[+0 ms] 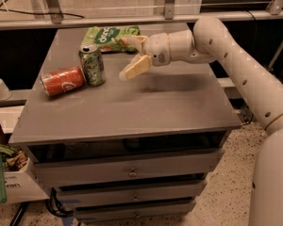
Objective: Move green can near coke can
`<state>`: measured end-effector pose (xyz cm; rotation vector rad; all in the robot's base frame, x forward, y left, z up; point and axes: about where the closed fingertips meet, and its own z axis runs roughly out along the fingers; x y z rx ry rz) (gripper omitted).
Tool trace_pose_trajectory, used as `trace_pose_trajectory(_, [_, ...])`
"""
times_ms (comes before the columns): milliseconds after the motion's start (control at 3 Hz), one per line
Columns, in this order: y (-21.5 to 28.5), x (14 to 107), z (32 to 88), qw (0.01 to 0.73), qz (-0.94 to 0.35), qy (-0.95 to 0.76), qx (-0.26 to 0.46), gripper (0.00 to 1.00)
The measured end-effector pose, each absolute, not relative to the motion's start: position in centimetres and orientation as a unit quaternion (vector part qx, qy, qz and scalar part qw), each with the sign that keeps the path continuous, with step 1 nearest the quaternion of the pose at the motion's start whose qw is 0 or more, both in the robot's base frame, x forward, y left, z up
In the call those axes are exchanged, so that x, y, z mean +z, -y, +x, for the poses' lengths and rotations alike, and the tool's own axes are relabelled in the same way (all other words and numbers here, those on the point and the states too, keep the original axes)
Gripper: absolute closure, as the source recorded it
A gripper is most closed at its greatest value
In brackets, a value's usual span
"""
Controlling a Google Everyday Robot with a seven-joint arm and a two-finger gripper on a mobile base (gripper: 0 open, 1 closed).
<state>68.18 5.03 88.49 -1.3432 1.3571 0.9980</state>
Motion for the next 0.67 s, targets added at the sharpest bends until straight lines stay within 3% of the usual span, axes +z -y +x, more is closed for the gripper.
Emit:
trace_pose_trajectory(333, [0.00,89.71,68.59,0.503,-0.535,-0.566,0.374,0.00])
trace_pose_trajectory(667, [-0.02,89.70,68.58,0.503,-0.535,-0.566,0.375,0.00])
